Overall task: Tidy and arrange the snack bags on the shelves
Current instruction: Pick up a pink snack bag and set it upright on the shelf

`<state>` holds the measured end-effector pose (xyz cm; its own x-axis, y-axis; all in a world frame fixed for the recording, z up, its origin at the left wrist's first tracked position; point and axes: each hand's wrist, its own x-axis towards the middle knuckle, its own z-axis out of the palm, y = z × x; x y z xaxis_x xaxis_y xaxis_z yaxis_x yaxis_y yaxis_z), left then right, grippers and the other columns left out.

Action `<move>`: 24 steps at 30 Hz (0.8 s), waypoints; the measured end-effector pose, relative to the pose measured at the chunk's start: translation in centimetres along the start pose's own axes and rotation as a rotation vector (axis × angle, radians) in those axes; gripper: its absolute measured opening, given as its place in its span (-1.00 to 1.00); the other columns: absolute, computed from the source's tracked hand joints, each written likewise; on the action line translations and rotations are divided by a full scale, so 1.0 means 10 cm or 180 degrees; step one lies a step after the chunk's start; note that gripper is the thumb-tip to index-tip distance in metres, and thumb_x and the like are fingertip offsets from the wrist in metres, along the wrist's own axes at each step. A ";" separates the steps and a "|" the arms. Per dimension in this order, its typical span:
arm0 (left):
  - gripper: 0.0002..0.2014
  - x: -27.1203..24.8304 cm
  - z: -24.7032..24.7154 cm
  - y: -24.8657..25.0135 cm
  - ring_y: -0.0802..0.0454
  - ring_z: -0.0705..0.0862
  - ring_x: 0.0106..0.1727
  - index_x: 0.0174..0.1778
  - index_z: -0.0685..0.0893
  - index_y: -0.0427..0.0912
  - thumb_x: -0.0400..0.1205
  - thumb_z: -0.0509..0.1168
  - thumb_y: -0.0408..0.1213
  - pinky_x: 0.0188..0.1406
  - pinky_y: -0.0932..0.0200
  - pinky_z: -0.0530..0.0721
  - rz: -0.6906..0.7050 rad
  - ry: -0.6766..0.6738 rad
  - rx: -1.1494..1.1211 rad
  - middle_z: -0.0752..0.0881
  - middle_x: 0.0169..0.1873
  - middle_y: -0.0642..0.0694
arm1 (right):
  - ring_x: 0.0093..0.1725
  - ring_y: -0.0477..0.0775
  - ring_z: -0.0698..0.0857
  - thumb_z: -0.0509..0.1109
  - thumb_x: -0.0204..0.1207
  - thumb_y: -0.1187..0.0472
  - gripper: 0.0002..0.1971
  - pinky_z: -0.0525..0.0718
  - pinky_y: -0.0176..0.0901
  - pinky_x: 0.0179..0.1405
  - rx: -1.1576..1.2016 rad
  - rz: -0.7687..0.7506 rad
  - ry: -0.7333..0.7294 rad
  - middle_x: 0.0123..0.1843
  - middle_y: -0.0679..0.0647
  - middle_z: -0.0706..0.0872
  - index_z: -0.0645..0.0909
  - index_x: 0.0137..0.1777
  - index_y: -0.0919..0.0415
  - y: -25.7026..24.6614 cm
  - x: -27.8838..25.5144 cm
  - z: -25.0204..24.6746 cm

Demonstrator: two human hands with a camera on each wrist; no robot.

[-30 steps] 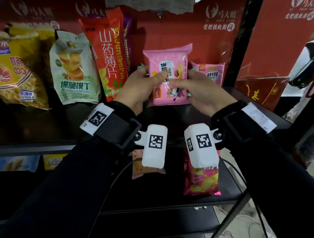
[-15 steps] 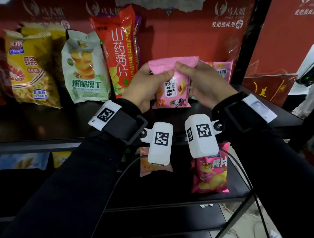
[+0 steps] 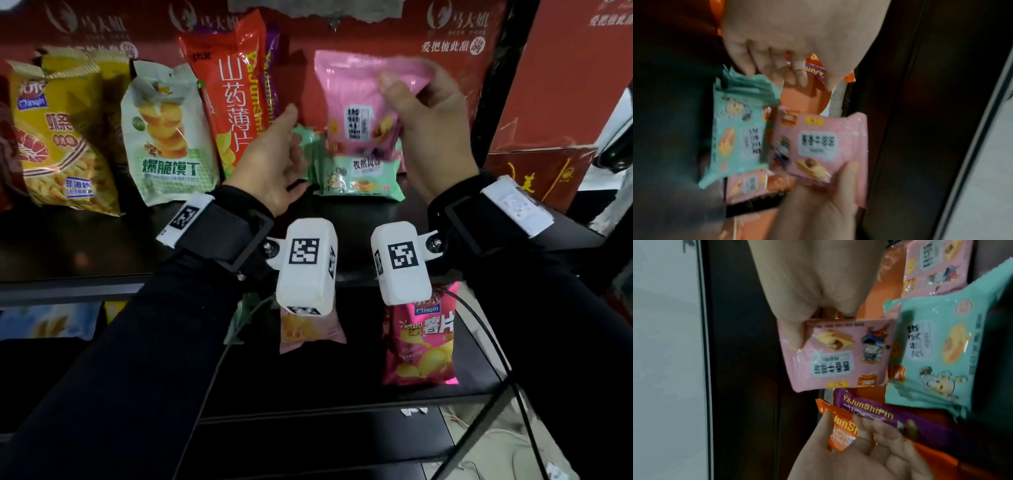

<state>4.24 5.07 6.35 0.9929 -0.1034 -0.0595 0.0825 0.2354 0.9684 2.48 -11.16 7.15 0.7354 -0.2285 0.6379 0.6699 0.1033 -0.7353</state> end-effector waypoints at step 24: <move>-0.64 -0.12 0.21 -0.14 -0.02 0.77 0.01 0.39 0.55 -0.31 0.66 0.21 -0.48 0.04 0.15 0.76 0.0451 -0.1188 0.0328 0.73 0.14 -0.23 | 0.10 -0.02 0.79 0.41 0.56 0.24 -0.56 0.73 -0.03 0.15 -0.0541 0.1807 -0.1163 0.20 0.07 0.77 0.50 0.43 0.21 0.01 -0.07 -0.27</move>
<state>2.75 2.82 5.62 0.8927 -0.4249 0.1499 -0.0807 0.1765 0.9810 1.80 -13.61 6.02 0.9744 0.1596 0.1583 0.1680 -0.0493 -0.9846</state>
